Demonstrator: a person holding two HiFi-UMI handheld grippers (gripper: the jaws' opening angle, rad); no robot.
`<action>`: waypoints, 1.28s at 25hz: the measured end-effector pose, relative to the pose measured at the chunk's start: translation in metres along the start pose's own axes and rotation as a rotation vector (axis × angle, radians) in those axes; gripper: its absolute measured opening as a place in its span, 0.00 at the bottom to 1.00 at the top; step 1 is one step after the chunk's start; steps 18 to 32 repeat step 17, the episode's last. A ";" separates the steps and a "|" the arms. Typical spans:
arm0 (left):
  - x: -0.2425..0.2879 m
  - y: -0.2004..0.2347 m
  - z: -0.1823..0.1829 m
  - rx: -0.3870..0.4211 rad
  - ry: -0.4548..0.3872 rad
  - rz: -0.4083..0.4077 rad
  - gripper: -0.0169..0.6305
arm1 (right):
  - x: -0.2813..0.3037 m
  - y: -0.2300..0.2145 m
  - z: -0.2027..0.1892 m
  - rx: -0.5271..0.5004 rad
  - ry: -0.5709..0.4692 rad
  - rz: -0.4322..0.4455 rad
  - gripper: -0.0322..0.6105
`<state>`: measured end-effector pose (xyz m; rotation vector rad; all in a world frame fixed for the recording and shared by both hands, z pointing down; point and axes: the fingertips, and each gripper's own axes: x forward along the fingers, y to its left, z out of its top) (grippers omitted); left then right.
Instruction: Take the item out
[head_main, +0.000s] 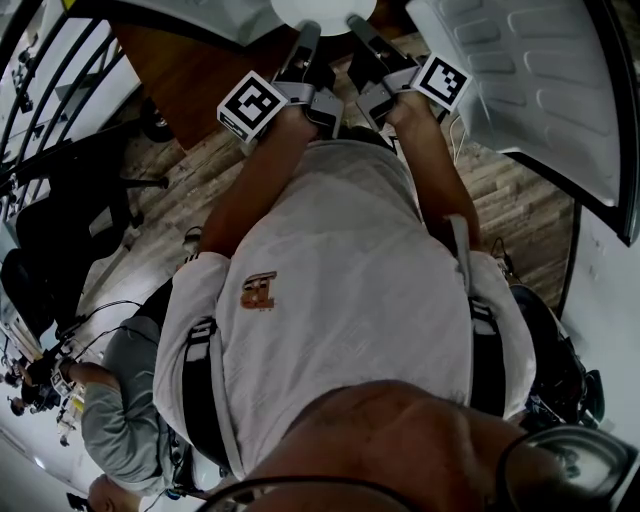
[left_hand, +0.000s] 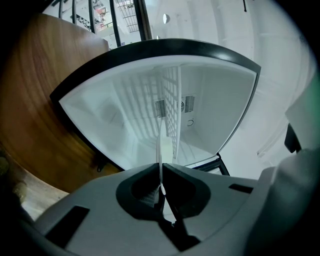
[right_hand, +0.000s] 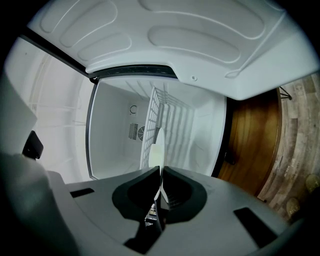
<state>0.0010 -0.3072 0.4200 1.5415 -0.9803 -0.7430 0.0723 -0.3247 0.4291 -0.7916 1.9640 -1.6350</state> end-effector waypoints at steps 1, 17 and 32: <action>0.000 0.000 0.000 0.000 0.001 -0.001 0.08 | 0.000 -0.001 0.000 0.000 -0.001 -0.001 0.12; 0.005 0.002 -0.002 -0.014 0.002 -0.025 0.08 | 0.001 -0.009 0.001 0.004 0.003 -0.005 0.12; 0.005 0.002 -0.002 -0.014 0.002 -0.025 0.08 | 0.001 -0.009 0.001 0.004 0.003 -0.005 0.12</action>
